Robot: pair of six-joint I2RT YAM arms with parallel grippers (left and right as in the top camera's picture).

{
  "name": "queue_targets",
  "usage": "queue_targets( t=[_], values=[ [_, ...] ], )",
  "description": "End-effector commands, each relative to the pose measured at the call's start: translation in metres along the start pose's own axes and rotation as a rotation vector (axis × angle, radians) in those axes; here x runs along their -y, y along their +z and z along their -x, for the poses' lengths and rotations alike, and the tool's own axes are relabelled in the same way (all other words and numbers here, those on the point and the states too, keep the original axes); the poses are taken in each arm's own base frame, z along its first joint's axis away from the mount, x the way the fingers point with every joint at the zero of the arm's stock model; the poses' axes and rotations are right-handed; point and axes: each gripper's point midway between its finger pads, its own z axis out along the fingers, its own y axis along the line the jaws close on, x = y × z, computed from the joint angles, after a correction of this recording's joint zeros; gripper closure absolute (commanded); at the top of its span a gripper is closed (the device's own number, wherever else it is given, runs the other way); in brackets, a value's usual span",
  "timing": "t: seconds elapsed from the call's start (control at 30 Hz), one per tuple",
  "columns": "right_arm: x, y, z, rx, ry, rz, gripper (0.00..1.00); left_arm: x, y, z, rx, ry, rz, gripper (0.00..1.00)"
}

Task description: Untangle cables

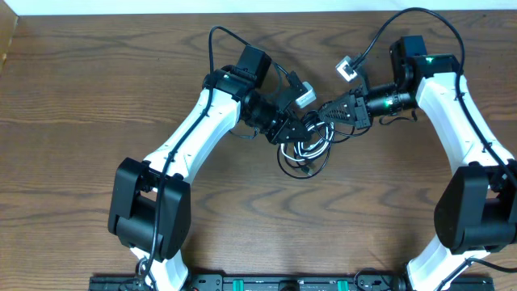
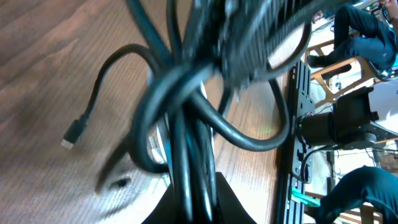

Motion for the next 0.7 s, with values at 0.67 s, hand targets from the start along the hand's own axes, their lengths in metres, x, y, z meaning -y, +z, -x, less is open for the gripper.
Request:
queue_targets(
  t=[0.67],
  values=[
    [-0.022, -0.05, 0.024, 0.155, -0.085, -0.017, 0.75, -0.019, -0.014, -0.003, 0.01, -0.132, 0.052, 0.93]
  ],
)
